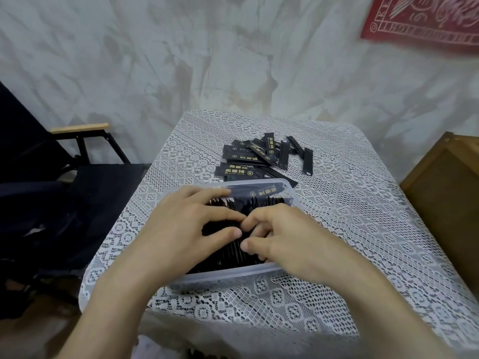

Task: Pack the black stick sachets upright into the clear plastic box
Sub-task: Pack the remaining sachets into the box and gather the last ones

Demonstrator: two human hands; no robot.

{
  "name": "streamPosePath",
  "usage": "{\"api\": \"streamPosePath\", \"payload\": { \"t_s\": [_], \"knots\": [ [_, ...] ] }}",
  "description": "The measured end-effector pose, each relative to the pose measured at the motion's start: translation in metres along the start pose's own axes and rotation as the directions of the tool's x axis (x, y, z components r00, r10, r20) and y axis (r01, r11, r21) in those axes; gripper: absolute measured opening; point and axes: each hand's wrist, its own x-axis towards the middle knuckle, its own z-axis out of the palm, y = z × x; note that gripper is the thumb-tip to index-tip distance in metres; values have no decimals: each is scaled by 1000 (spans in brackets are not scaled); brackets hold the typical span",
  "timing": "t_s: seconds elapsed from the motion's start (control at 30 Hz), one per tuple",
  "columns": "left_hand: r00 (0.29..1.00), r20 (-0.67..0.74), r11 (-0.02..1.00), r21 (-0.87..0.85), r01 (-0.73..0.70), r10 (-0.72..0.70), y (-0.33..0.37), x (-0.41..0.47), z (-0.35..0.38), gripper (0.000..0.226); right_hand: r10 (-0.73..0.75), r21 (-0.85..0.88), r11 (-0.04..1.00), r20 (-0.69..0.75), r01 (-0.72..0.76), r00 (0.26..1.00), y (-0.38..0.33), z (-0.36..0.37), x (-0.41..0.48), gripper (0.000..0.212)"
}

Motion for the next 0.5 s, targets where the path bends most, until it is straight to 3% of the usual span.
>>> {"api": "streamPosePath", "payload": {
  "t_s": [0.07,0.17,0.33,0.5],
  "knots": [
    [1000,-5,1000,5,-4,4,-1,0,0,45,0,68,998,26,-2,1000,1,-7,-3,6],
    [1000,-7,1000,6,-8,8,-2,1,1,44,-5,181,984,-2,5,1000,4,-21,-5,11],
    [1000,11,1000,19,-11,11,-2,2,1,46,7,294,954,-234,64,972,20,-52,-4,14],
    [1000,12,1000,23,-13,13,-2,1,1,47,227,271,955,-418,-118,880,71,-85,41,12]
  ]
}}
